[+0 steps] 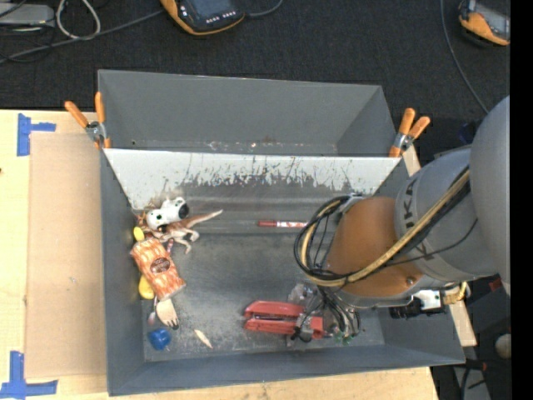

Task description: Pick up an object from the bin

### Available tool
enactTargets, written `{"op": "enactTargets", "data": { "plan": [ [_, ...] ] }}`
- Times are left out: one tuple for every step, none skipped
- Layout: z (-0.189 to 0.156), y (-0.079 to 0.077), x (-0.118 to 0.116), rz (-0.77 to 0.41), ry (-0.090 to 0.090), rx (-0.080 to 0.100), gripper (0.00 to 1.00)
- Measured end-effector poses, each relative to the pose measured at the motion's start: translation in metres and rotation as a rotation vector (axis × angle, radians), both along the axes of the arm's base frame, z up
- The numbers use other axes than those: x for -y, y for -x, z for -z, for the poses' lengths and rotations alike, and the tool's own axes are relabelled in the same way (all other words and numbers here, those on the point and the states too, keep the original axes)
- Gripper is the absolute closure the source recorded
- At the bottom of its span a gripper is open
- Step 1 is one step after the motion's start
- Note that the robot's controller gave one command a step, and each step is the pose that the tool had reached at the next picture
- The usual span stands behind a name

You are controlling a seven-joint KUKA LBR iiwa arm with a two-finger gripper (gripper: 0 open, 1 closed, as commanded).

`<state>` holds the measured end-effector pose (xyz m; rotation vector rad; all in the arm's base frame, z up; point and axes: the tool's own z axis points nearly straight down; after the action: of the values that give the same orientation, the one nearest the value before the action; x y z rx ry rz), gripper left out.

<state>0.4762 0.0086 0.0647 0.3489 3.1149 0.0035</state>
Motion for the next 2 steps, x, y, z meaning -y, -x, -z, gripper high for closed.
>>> {"op": "enactTargets", "data": {
  "plan": [
    [-0.005, -0.004, -0.002, 0.044, 0.000, -0.001, 1.00],
    [-0.081, -0.005, -0.006, 0.045, 0.000, -0.010, 1.00]
  ]
}}
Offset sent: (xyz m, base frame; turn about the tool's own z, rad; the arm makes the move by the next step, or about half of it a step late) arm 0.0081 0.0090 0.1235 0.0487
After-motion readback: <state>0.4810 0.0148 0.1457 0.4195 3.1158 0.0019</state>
